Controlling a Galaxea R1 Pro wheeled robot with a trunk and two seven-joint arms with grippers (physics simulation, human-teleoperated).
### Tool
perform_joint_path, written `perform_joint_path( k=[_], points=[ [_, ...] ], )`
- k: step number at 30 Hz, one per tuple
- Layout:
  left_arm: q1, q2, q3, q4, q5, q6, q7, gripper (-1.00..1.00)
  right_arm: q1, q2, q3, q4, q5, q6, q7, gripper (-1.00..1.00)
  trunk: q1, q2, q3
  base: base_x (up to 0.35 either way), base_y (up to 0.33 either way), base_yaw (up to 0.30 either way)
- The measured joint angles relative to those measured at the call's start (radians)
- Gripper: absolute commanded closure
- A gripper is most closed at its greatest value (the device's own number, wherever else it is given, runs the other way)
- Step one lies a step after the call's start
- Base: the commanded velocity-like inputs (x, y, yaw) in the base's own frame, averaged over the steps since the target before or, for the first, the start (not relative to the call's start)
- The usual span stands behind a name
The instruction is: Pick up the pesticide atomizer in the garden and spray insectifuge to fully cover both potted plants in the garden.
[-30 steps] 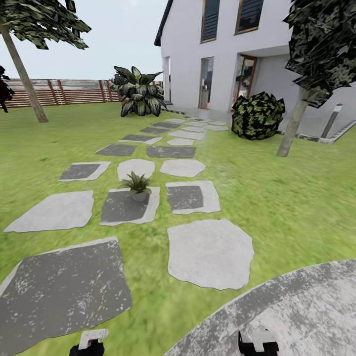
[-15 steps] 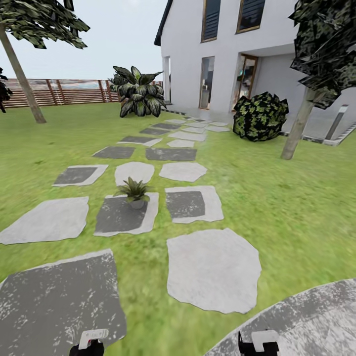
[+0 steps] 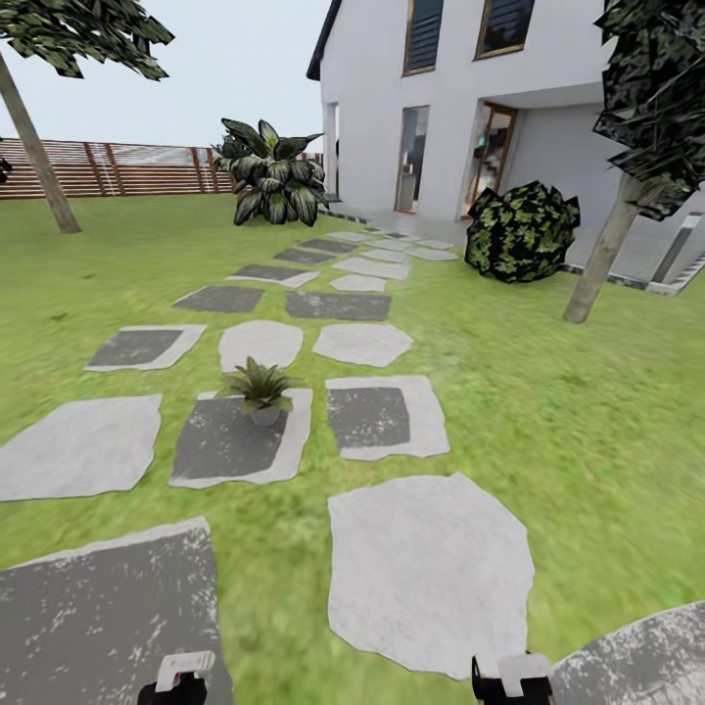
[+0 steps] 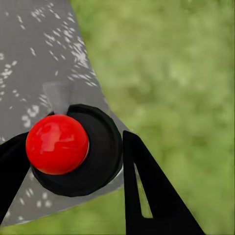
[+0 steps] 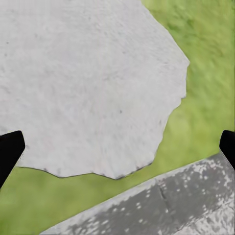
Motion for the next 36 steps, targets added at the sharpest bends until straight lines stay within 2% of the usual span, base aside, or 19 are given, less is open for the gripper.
perform_joint_path(
  k=[13,36],
  points=[
    [0.000,0.000,-0.001,0.000,0.000,0.000,0.000,1.00,0.000,0.000,0.000,0.000,0.000,0.000,0.000,-1.00,0.000,0.000,0.000,0.339,0.019,0.000],
    [0.000,0.000,-0.001,0.000,0.000,0.000,0.000,1.00,0.000,0.000,0.000,0.000,0.000,0.000,0.000,-1.00,0.000,0.000,0.000,0.302,0.177,0.000]
  ],
)
